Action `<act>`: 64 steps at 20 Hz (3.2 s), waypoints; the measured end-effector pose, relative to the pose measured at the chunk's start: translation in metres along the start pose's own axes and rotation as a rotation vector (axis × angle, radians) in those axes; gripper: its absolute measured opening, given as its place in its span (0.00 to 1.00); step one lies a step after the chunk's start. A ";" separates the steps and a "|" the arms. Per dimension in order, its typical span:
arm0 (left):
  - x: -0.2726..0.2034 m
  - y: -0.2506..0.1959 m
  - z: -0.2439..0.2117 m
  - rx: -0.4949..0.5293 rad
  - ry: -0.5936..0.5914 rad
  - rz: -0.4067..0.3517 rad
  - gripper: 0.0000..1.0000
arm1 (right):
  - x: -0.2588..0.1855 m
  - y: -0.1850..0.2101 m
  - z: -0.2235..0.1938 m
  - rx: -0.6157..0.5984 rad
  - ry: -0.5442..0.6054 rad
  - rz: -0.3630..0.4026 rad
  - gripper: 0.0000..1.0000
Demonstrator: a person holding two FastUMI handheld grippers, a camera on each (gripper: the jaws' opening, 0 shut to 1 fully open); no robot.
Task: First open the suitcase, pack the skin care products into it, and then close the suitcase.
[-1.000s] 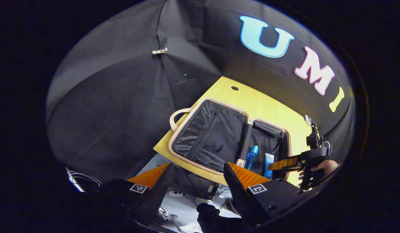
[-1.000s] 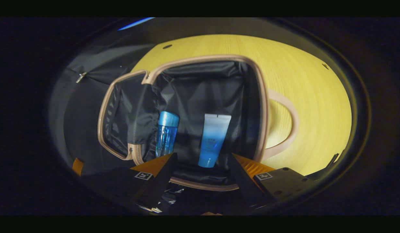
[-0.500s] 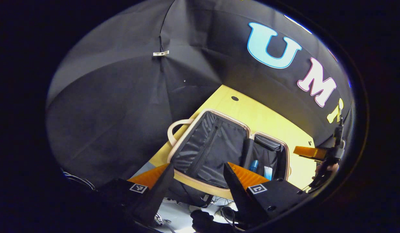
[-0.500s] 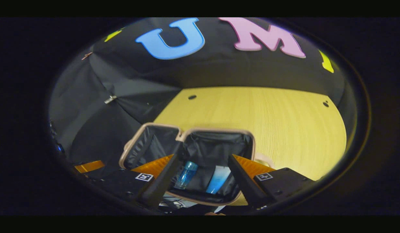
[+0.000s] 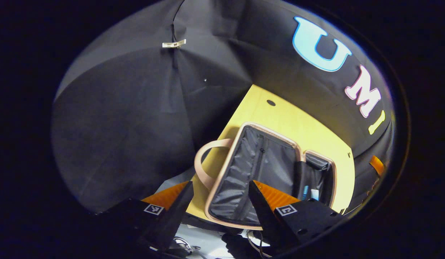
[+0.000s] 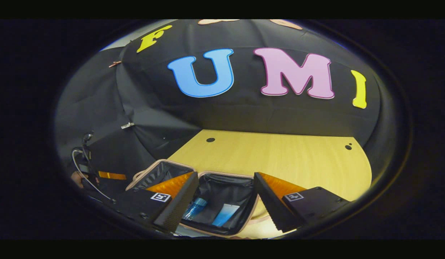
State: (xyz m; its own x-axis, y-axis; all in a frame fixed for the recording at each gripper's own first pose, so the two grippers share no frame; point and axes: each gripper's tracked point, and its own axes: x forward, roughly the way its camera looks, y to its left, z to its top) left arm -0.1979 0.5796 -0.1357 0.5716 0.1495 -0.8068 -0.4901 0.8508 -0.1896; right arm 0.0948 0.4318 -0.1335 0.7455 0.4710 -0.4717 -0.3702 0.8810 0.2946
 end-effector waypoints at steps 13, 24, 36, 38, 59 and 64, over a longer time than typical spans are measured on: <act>0.124 0.056 0.001 -0.005 0.243 0.105 0.92 | -0.049 -0.073 -0.003 0.009 -0.030 -0.236 0.98; 0.067 0.008 0.050 0.103 0.119 -0.006 0.14 | -0.074 -0.072 -0.013 0.021 -0.050 -0.241 0.98; -0.132 -0.181 0.098 0.234 -0.184 -0.186 0.07 | -0.131 -0.140 0.001 -0.051 -0.159 -0.187 0.98; -0.157 -0.235 0.088 0.259 -0.210 -0.258 0.07 | -0.147 -0.164 -0.001 -0.056 -0.165 -0.196 0.98; 0.010 -0.541 -0.173 0.479 0.009 -0.390 0.16 | -0.262 -0.354 -0.054 -0.024 -0.115 -0.411 0.98; -0.025 -0.546 -0.138 0.423 -0.150 -0.401 0.47 | -0.257 -0.360 -0.041 -0.079 -0.178 -0.403 0.98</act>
State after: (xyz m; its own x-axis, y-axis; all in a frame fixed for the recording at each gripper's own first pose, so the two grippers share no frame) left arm -0.0355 0.0415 -0.0892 0.7596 -0.1815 -0.6246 0.0699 0.9775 -0.1989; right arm 0.0136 -0.0051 -0.1527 0.9202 0.0802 -0.3831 -0.0667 0.9966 0.0486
